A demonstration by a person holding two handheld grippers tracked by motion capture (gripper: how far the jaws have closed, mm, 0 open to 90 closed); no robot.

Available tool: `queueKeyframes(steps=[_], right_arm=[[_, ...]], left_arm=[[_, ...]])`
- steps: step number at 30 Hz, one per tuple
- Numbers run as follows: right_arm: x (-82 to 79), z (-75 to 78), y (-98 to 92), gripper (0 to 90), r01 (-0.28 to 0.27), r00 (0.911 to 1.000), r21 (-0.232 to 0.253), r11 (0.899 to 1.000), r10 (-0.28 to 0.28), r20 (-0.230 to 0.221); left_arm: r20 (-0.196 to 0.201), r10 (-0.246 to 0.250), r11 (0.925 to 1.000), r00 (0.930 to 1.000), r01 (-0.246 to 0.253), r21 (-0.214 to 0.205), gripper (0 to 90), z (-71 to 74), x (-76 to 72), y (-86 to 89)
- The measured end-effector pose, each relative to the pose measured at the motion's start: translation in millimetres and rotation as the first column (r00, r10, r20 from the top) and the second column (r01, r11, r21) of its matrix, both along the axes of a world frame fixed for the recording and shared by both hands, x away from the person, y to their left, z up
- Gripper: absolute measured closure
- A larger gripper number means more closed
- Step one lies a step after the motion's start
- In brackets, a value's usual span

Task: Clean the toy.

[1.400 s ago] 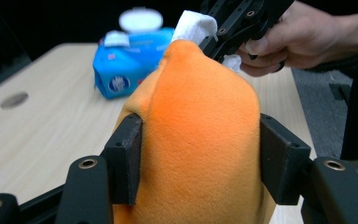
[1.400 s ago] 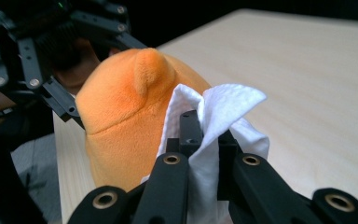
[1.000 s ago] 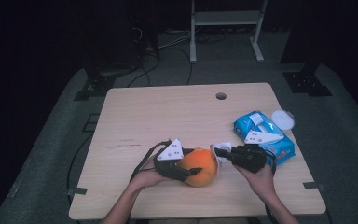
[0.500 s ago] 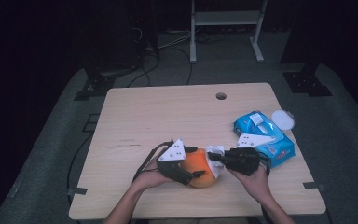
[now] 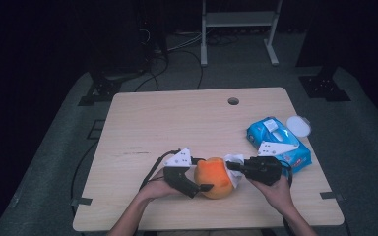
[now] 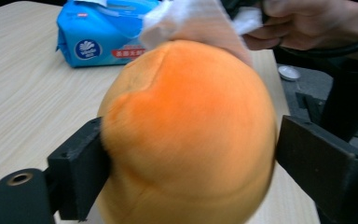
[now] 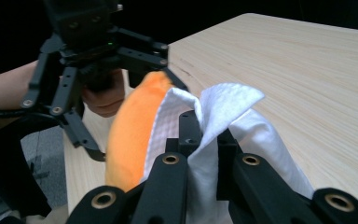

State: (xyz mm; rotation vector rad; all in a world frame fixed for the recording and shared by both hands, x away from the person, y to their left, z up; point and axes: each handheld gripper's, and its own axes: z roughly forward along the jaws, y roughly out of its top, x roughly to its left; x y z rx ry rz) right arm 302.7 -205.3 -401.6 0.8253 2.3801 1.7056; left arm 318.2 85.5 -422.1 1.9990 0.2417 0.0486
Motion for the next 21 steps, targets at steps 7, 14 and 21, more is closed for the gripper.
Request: queueKeyframes(steps=[7,14,21], right_arm=[[1.8,-2.4,-3.6,85.7,0.008,1.0000,0.004,1.000,-0.008,-0.004],[-6.5,3.8,5.9,85.8,-0.032,0.9979,-0.011,0.999,0.033,0.055],[-16.1,10.1,33.0,85.8,-0.100,0.9887,-0.038,0.994,0.104,0.108]], left_arm=[[-0.012,0.036,0.9994,0.9993,-0.036,0.006,7.7,-9.9,2.2,-5.2],[0.003,0.060,0.9982,0.9982,-0.060,-0.005,24.1,-12.6,-3.5,-10.5],[0.033,0.082,0.9965,0.9960,-0.083,0.011,27.3,-12.8,-13.5,-22.1]])
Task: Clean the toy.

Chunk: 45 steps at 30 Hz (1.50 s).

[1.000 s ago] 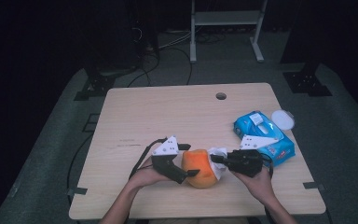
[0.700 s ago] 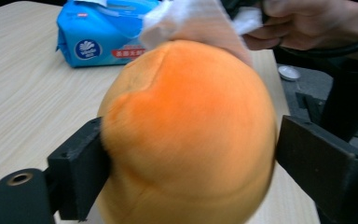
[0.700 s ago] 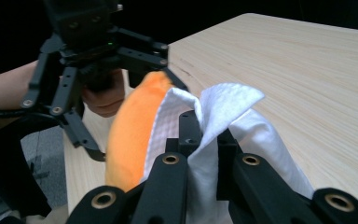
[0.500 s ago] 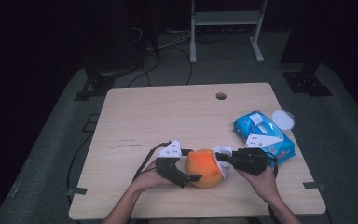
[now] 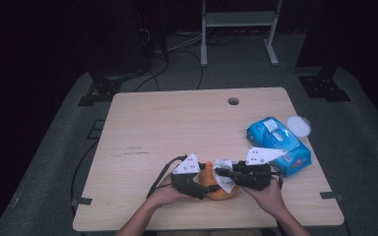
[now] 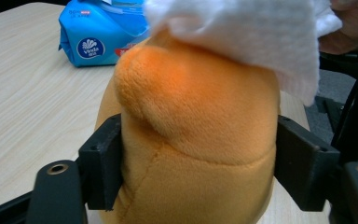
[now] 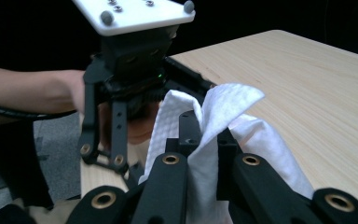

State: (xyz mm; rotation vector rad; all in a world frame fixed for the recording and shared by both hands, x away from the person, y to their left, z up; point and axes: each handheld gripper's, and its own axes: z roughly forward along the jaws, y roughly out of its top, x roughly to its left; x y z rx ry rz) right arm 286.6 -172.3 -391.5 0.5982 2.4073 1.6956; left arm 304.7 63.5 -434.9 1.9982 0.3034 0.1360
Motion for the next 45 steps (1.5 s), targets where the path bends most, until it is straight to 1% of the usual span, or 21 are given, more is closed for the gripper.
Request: queueKeyframes(steps=[2,3,4,5,6,7,8,9,14,16,21,24,25,29,33,35,38,40,41,42,45], right_arm=[[3.6,-0.1,0.0,85.9,0.023,0.9997,0.000,1.000,-0.023,0.002],[8.2,-0.6,-5.4,85.9,0.054,0.9986,0.005,0.999,-0.054,-0.001],[8.2,-0.6,-5.4,85.9,0.054,0.9986,0.005,0.999,-0.054,-0.001],[11.7,-1.8,-11.9,85.9,0.095,0.9954,0.002,0.995,-0.095,0.000],[11.7,-1.8,-11.9,85.9,0.095,0.9954,0.002,0.995,-0.095,0.000],[15.4,-4.9,-20.8,85.9,0.130,0.9914,-0.001,0.991,-0.130,-0.014],[15.4,-4.9,-20.8,85.9,0.130,0.9914,-0.001,0.991,-0.130,-0.014],[16.1,-8.4,-28.1,85.8,0.149,0.9883,0.005,0.989,-0.149,-0.031],[10.6,-8.9,-29.5,85.8,0.154,0.9880,-0.006,0.988,-0.154,-0.015],[6.8,-7.6,-23.3,85.7,0.135,0.9908,0.003,0.991,-0.135,-0.007],[2.7,-5.6,-8.3,85.8,0.103,0.9940,-0.031,0.994,-0.102,0.040],[4.5,-5.0,-10.0,85.9,0.105,0.9940,-0.029,0.994,-0.104,0.036],[7.6,-6.1,-15.5,86.0,0.122,0.9920,-0.030,0.992,-0.121,0.034],[10.2,-10.2,-24.6,85.9,0.152,0.9882,-0.033,0.988,-0.152,0.019],[5.1,-8.7,-20.8,85.8,0.154,0.9876,-0.039,0.987,-0.152,0.037],[3.0,-8.2,-15.2,85.9,0.128,0.9911,-0.029,0.991,-0.127,0.040],[2.3,-6.8,-8.0,85.9,0.093,0.9947,-0.017,0.995,-0.093,0.044],[1.3,-4.5,0.8,85.9,0.073,0.9957,-0.021,0.997,-0.071,0.059],[1.3,-1.5,7.3,85.9,0.075,0.9934,-0.034,0.997,-0.071,0.089],[1.7,-0.5,7.8,86.0,0.083,0.9918,-0.035,0.996,-0.079,0.100],[5.1,1.6,3.0,86.0,0.117,0.9885,-0.029,0.993,-0.113,0.100]], left_arm=[[0.004,0.013,0.9999,0.9999,-0.013,-0.004,29.7,-0.4,0.4,-0.1],[-0.007,0.018,0.9998,0.9998,-0.018,-0.012,30.9,-0.7,1.9,0.7],[-0.007,0.018,0.9998,0.9998,-0.018,-0.012,31.0,-0.7,1.9,0.7],[-0.013,0.018,0.9996,0.9997,-0.019,-0.020,31.2,-1.7,4.1,2.8],[-0.013,0.018,0.9996,0.9997,-0.019,-0.020,31.4,-1.7,4.1,2.8],[-0.030,0.027,0.9992,0.9992,-0.028,-0.030,31.5,-2.4,6.8,5.4],[-0.030,0.027,0.9992,0.9992,-0.028,-0.030,31.5,-2.4,6.8,5.4],[-0.057,0.038,0.9979,0.9977,-0.040,-0.051,31.6,-3.6,10.9,8.4],[-0.085,0.065,0.9953,0.9943,-0.070,-0.066,31.6,-4.0,14.5,10.0],[-0.111,0.098,0.9913,0.9890,-0.107,-0.077,31.5,-4.3,16.9,9.8],[-0.118,0.125,0.9868,0.9851,-0.136,-0.088,31.2,-6.2,16.6,7.8],[-0.126,0.130,0.9859,0.9836,-0.141,-0.089,31.2,-6.1,17.4,9.0],[-0.129,0.127,0.9858,0.9835,-0.140,-0.093,31.1,-6.5,18.0,9.5],[-0.117,0.116,0.9879,0.9863,-0.127,-0.089,29.6,-6.6,17.7,9.4],[-0.122,0.140,0.9843,0.9826,-0.152,-0.090,29.6,-6.1,16.2,5.3],[-0.126,0.153,0.9824,0.9802,-0.164,-0.089,29.7,-5.8,14.5,2.4],[-0.104,0.146,0.9851,0.9838,-0.154,-0.076,29.7,-4.8,11.6,-2.2],[-0.063,0.131,0.9896,0.9894,-0.134,-0.052,29.7,-3.4,5.6,-10.0],[-0.025,0.118,0.9922,0.9926,-0.119,-0.036,29.8,-2.9,0.7,-15.0],[-0.011,0.114,0.9929,0.9935,-0.114,-0.033,29.9,-3.2,-1.5,-16.9],[-0.007,0.114,0.9929,0.9934,-0.114,-0.033,30.0,-3.6,-2.4,-16.8]])
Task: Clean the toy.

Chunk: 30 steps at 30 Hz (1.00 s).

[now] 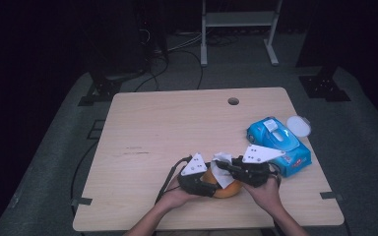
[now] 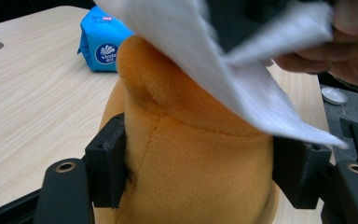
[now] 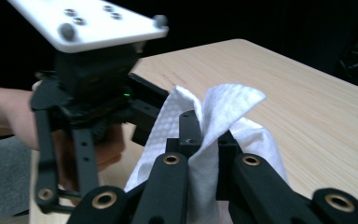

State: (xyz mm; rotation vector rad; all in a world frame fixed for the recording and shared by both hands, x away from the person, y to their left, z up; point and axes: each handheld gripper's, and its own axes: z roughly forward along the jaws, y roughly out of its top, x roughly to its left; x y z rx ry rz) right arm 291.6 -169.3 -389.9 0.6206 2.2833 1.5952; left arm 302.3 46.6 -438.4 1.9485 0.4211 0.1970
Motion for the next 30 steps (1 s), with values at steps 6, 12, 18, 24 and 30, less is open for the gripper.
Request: queueKeyframes(steps=[6,12,18,24,30], right_arm=[[2.1,-2.9,-16.2,85.9,0.054,0.9984,0.000,0.999,-0.054,-0.015],[-4.9,-3.8,-10.7,85.8,0.008,0.9999,0.007,1.000,-0.008,-0.014],[-4.5,0.3,3.1,85.9,-0.020,0.9998,-0.017,1.000,0.020,0.002],[2.8,-0.9,-10.2,85.9,0.029,0.9994,0.003,1.000,-0.029,-0.021],[5.6,-8.9,-27.4,85.9,0.070,0.9960,0.007,0.998,-0.070,-0.056]], left_arm=[[-0.043,0.022,0.9993,0.9988,-0.023,-0.031,29.7,-0.9,6.8,7.7],[-0.013,0.013,0.9999,0.9998,-0.013,-0.007,29.5,0.0,1.5,1.7],[0.073,-0.037,0.9985,0.9967,0.034,0.044,29.6,0.5,-11.0,-7.2],[0.056,-0.040,0.9990,0.9976,0.038,0.023,29.8,-1.1,-7.4,-0.3],[0.024,-0.041,0.9991,0.9989,0.041,0.005,29.7,-1.5,0.0,10.2]])
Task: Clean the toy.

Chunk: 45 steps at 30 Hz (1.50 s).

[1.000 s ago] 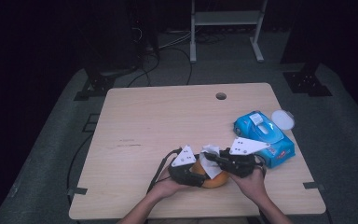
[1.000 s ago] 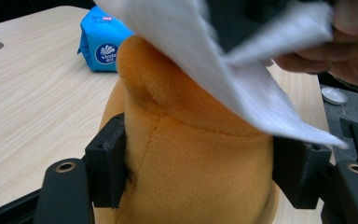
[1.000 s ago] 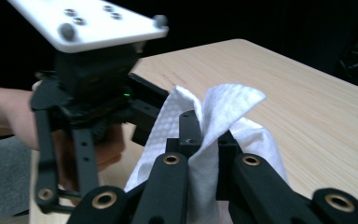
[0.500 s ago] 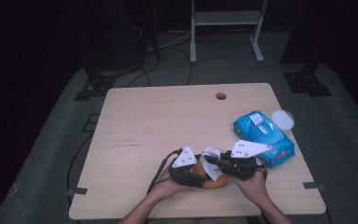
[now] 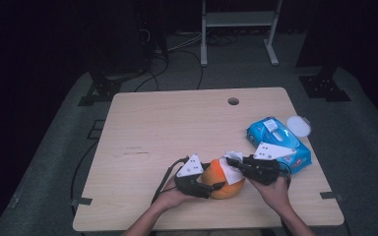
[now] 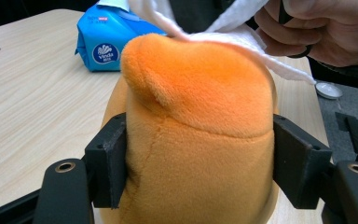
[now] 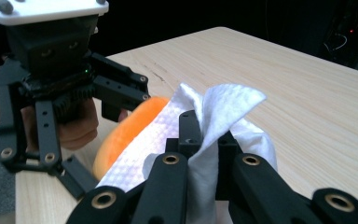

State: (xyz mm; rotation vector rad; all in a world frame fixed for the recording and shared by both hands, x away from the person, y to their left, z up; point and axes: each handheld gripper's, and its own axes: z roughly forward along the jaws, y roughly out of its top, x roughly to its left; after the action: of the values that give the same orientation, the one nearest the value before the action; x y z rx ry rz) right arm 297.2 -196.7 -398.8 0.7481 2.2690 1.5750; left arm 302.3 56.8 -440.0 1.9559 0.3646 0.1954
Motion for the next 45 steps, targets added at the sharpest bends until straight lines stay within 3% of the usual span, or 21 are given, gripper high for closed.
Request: queueKeyframes(steps=[7,9,10,13,18,23,27,29,33,38,45], right_arm=[[-2.3,-1.1,-1.0,85.7,-0.002,1.0000,0.009,1.000,0.002,-0.002],[-5.4,1.3,4.0,85.7,-0.018,0.9998,0.012,1.000,0.018,0.011],[-9.5,3.1,10.9,85.7,-0.061,0.9979,0.010,0.998,0.061,0.019],[-11.8,3.7,15.3,85.7,-0.066,0.9971,-0.017,0.998,0.067,0.037],[-0.6,-3.6,0.0,85.8,-0.017,0.9998,0.009,1.000,0.017,-0.011],[0.2,-5.7,-3.3,85.7,-0.012,0.9997,0.025,1.000,0.013,-0.021],[-6.6,-4.6,6.9,85.6,-0.065,0.9978,0.037,0.997,0.065,-0.011],[-9.4,-3.1,13.9,85.7,-0.072,0.9974,0.005,0.997,0.072,0.011],[-5.0,-4.0,8.9,85.9,-0.049,0.9987,0.018,0.999,0.050,-0.008],[7.9,-10.1,-8.3,85.9,0.012,0.9981,0.078,0.997,-0.007,-0.061],[9.3,-11.7,-13.5,85.8,0.035,0.9970,0.094,0.995,-0.028,-0.072]], left_arm=[[-0.029,0.025,0.9995,0.9993,-0.026,-0.017,29.7,-1.1,3.9,6.5],[-0.033,0.034,0.9992,0.9988,-0.035,-0.020,29.7,-0.9,4.9,7.6],[-0.049,0.041,0.9988,0.9980,-0.042,-0.025,29.7,-1.2,7.1,10.4],[-0.066,0.043,0.9982,0.9969,-0.046,-0.038,29.5,-2.1,9.8,14.4],[-0.123,0.062,0.9945,0.9904,-0.072,-0.076,29.3,-5.3,18.3,29.0],[-0.116,0.067,0.9945,0.9910,-0.076,-0.072,28.9,-5.2,17.2,28.1],[-0.113,0.074,0.9942,0.9909,-0.082,-0.070,28.9,-5.1,15.7,26.3],[-0.111,0.071,0.9946,0.9912,-0.079,-0.068,29.2,-4.9,15.0,26.8],[-0.095,0.056,0.9963,0.9939,-0.062,-0.059,30.3,-4.7,12.0,26.5],[-0.068,0.032,0.9987,0.9972,-0.035,-0.038,30.7,-3.9,8.1,25.4],[-0.064,0.025,0.9991,0.9976,-0.027,-0.032,30.5,-3.9,7.3,26.0]])
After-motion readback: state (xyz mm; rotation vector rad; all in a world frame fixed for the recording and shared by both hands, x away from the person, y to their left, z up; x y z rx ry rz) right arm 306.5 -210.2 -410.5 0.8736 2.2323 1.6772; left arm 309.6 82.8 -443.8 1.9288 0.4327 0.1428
